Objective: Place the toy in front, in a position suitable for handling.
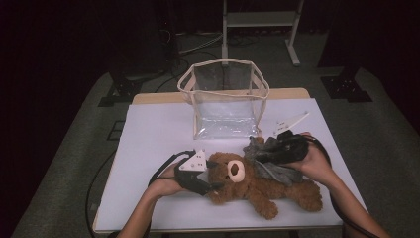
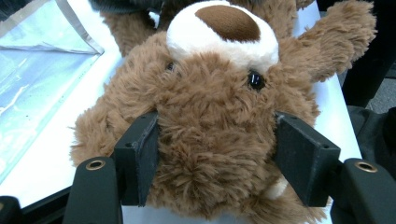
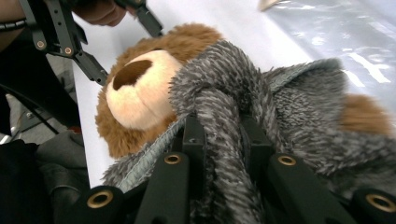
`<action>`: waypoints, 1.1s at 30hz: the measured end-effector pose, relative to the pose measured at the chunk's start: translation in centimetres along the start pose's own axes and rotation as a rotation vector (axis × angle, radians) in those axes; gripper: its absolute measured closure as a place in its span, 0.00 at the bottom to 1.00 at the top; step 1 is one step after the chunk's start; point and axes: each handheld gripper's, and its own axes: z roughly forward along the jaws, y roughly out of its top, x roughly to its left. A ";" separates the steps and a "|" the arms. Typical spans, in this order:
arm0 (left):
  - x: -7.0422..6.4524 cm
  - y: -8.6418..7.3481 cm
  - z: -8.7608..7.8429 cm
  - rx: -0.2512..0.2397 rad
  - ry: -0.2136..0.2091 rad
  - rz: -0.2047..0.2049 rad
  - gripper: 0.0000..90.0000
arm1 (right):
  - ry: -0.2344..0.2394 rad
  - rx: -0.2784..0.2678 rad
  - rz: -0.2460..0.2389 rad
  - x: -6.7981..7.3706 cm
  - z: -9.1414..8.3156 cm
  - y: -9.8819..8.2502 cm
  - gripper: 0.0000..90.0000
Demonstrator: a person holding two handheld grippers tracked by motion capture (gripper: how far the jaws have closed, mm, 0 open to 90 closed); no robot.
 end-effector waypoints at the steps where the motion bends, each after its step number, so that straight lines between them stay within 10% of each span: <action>1: 0.0 0.1 0.0 0.002 0.003 -0.002 0.37 | 0.022 -0.002 0.000 0.1 0.8 0.1 0.84; 8: -0.1 1.3 0.5 -0.018 -0.007 0.009 0.35 | 0.049 -0.008 -0.026 1.0 2.3 0.5 0.84; 20: -0.2 0.9 0.7 -0.019 -0.023 -0.003 0.36 | -0.067 -0.114 0.036 -0.6 -4.3 -1.9 0.84; 26: 0.2 2.0 -0.3 -0.046 -0.021 -0.008 0.36 | -0.037 -0.097 0.051 -0.4 -2.3 -3.3 0.84; 33: 0.1 2.7 1.0 -0.052 -0.112 -0.041 0.34 | 0.008 -0.103 0.010 1.5 -1.2 -3.6 0.84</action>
